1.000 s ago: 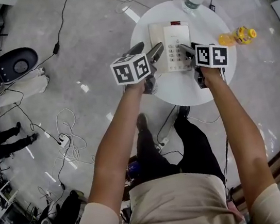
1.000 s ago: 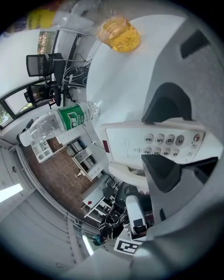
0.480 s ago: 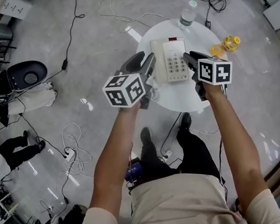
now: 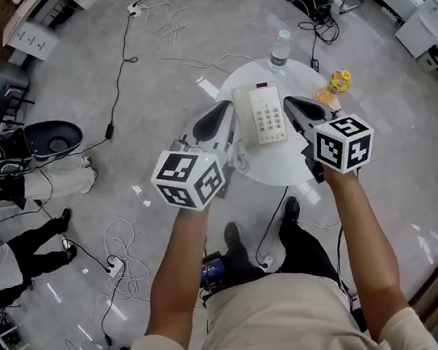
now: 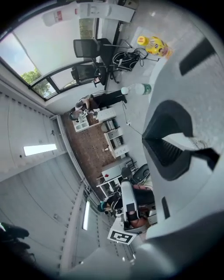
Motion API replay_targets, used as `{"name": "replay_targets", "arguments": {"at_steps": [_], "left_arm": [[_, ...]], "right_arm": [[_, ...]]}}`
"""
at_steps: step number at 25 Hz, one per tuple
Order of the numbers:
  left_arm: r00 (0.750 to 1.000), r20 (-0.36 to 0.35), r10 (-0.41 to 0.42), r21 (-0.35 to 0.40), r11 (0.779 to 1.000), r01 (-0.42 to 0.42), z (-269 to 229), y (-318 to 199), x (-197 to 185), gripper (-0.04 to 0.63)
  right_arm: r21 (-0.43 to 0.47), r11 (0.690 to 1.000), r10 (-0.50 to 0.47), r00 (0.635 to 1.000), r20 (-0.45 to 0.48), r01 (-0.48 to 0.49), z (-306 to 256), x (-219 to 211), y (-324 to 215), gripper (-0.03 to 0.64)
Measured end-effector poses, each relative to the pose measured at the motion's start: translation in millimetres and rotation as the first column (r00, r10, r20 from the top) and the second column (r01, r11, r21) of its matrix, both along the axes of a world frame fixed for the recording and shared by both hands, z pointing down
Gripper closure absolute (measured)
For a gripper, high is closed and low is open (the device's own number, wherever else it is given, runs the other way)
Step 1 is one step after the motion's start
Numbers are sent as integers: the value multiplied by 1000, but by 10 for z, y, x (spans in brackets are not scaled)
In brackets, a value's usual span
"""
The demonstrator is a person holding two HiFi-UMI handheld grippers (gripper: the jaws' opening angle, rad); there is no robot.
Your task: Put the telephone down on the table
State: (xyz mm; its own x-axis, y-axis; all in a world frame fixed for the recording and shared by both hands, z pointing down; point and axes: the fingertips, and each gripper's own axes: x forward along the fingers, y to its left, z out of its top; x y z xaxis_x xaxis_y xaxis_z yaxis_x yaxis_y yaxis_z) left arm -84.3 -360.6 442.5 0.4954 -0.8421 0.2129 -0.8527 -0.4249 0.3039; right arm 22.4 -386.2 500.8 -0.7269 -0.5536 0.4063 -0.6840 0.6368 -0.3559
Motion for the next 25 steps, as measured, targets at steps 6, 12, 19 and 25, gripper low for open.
{"name": "replay_targets", "arguments": {"at_steps": [6, 12, 19, 25], "left_arm": [[996, 65, 69, 85, 994, -75, -611, 363, 180, 586], [991, 80, 107, 179, 976, -120, -1159, 766, 313, 588], [984, 116, 136, 271, 949, -163, -1816, 1217, 383, 588], [981, 146, 131, 338, 925, -173, -2173, 1522, 281, 588]], "right_arm": [[121, 990, -73, 997, 1, 73, -702, -18, 415, 630], [224, 970, -102, 995, 8, 98, -1292, 40, 838, 630], [334, 938, -99, 995, 2, 92, -1974, 88, 1260, 630], [404, 910, -88, 995, -39, 96, -2367, 58, 1574, 630]]}}
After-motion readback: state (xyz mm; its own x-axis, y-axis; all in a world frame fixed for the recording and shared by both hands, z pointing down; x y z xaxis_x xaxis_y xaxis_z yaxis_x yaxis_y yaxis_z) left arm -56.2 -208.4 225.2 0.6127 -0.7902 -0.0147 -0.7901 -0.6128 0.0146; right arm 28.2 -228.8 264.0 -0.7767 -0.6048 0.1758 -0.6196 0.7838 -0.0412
